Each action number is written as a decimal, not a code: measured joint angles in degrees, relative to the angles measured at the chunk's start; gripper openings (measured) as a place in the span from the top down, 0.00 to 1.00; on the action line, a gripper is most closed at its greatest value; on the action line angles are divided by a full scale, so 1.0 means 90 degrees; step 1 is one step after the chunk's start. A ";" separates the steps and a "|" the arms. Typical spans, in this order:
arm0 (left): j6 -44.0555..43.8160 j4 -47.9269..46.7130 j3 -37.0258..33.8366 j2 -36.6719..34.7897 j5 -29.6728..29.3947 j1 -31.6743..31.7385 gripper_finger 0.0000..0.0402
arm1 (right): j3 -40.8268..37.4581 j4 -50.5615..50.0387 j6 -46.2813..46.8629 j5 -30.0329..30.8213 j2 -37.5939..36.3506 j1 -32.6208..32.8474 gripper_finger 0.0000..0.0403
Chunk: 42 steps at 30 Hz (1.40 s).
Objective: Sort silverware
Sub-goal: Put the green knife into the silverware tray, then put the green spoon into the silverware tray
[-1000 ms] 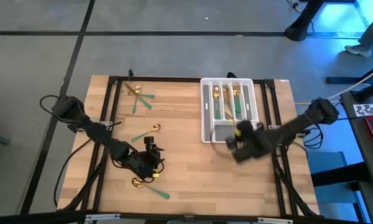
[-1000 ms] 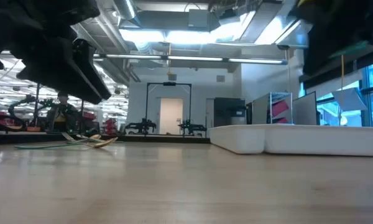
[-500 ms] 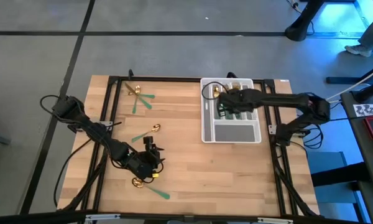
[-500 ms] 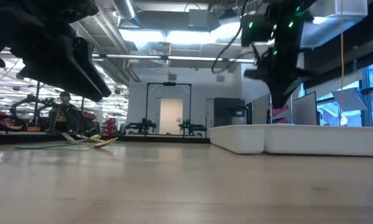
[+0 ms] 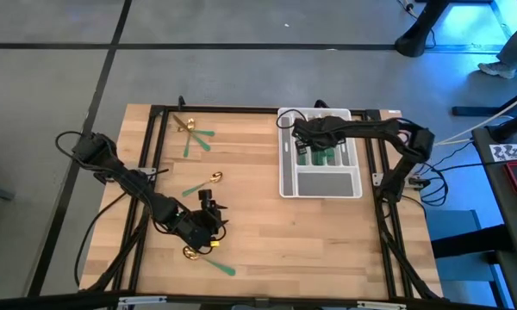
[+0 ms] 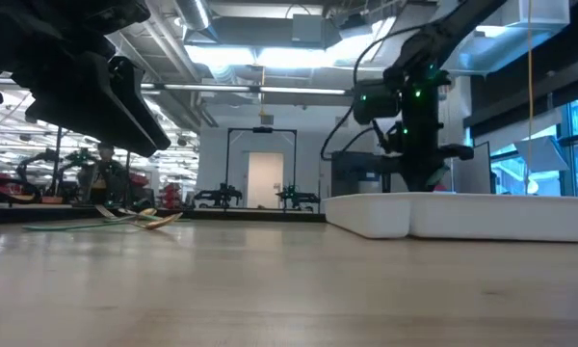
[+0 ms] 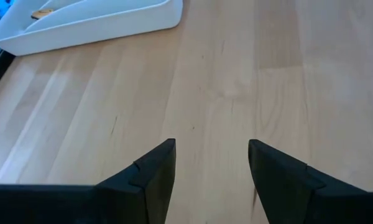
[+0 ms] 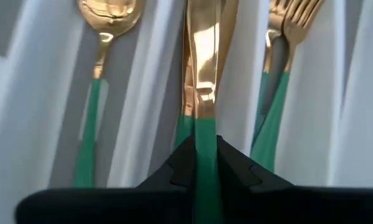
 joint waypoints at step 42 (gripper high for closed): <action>0.0055 -0.0389 0.0233 0.0189 0.1578 -0.2697 0.52 | -0.0736 0.6039 -0.0817 0.4091 0.0510 0.7336 0.70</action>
